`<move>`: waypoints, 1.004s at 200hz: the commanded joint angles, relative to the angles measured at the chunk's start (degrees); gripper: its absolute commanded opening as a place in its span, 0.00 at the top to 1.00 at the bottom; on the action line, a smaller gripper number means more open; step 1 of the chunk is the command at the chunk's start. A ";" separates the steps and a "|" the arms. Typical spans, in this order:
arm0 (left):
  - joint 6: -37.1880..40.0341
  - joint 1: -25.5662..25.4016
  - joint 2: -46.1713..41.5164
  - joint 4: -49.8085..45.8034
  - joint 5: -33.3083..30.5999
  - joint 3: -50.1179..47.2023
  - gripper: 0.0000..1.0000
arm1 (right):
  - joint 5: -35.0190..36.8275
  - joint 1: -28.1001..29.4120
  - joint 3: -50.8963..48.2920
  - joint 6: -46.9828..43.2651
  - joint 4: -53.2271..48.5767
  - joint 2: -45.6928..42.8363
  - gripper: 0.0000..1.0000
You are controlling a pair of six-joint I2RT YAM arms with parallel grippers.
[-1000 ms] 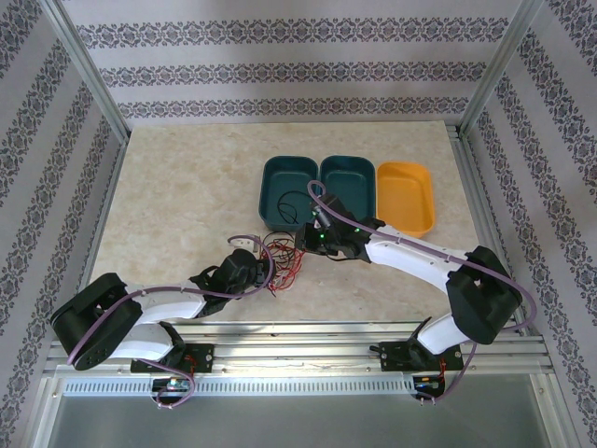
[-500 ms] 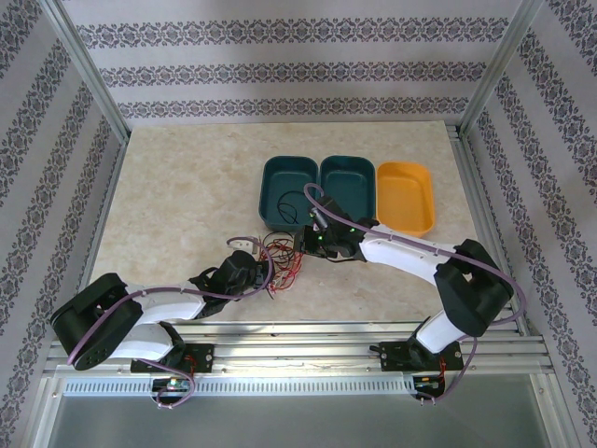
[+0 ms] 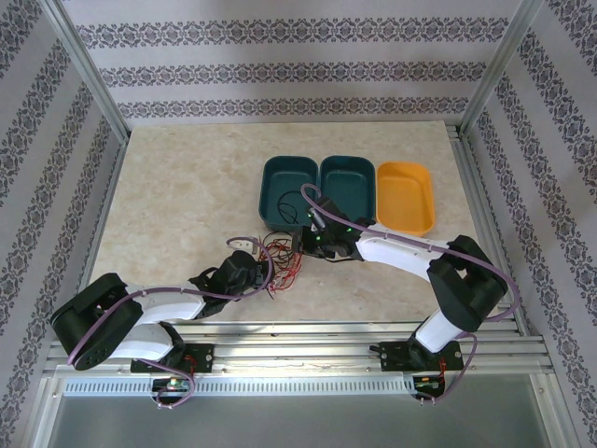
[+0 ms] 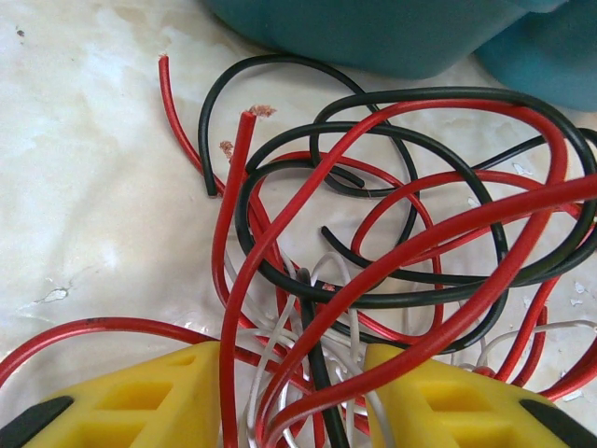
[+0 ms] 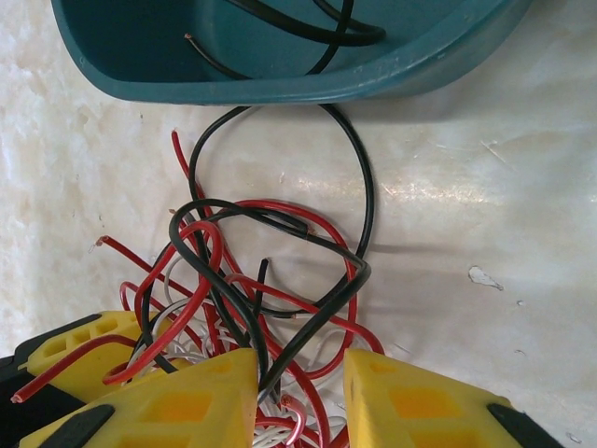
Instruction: Untangle the cables
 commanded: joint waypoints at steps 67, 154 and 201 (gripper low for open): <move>-0.54 0.30 0.64 1.38 -0.04 -0.88 0.57 | -1.88 -0.41 2.63 0.32 2.23 2.67 0.78; -0.73 0.32 0.50 1.41 -0.22 -1.01 0.57 | -1.41 -0.48 2.48 -0.17 2.11 1.58 0.91; -1.61 0.32 -0.71 0.35 -2.00 -1.57 0.59 | 0.35 -1.06 0.73 -1.07 0.35 -2.54 0.94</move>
